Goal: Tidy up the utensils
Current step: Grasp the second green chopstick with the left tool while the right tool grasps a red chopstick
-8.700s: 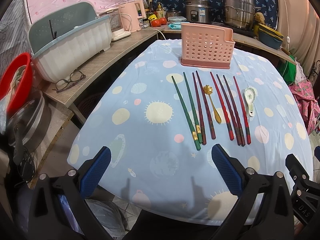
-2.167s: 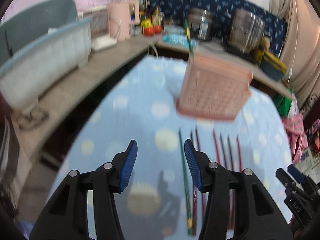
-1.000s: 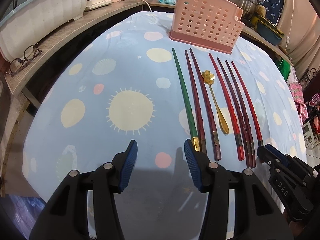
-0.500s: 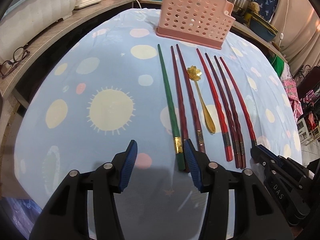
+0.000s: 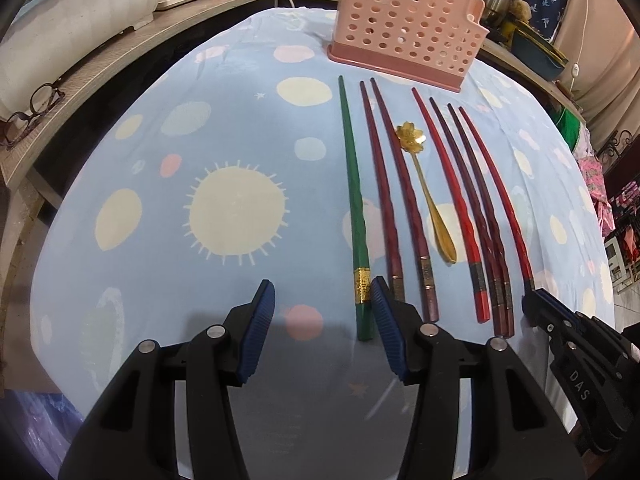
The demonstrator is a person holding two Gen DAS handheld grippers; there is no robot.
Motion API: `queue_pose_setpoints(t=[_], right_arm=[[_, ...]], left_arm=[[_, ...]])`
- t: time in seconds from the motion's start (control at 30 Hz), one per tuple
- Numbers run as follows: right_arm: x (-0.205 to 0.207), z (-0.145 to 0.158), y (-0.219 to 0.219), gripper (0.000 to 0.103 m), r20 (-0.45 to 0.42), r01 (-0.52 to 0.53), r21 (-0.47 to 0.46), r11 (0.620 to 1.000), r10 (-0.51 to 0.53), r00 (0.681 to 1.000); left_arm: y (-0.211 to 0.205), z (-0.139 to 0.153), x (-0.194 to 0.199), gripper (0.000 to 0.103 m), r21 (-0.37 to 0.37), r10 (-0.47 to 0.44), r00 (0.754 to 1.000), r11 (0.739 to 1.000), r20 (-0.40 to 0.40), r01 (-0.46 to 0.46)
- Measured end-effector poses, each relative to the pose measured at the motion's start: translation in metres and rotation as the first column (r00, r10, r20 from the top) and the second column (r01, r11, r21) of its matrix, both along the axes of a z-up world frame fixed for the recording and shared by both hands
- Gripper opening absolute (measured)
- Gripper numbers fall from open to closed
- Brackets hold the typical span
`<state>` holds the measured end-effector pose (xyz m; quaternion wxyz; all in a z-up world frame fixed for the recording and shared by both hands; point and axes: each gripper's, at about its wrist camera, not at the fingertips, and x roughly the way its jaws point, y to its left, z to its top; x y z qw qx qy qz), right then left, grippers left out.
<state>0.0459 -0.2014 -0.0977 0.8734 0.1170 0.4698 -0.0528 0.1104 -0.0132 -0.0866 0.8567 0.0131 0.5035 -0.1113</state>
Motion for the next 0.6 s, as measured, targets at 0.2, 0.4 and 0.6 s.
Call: queue_pose_setpoints(t=[0.2, 0.4, 0.6], right_arm=[[0.0, 0.0, 0.0, 0.007, 0.001, 0.0, 0.001, 1.0, 0.0, 1.0], [0.0, 0.0, -0.001, 0.007, 0.002, 0.0, 0.011, 1.0, 0.0, 1.0], [0.0, 0.0, -0.002, 0.007, 0.003, 0.0, 0.014, 1.0, 0.0, 1.0]], left_arm=[[-0.003, -0.001, -0.001, 0.047, 0.006, -0.008, 1.0, 1.0, 0.001, 0.008], [-0.007, -0.001, -0.001, 0.046, 0.009, -0.024, 1.0, 1.0, 0.006, 0.024], [-0.009, -0.003, -0.001, 0.035, 0.015, -0.033, 0.999, 0.999, 0.009, 0.033]])
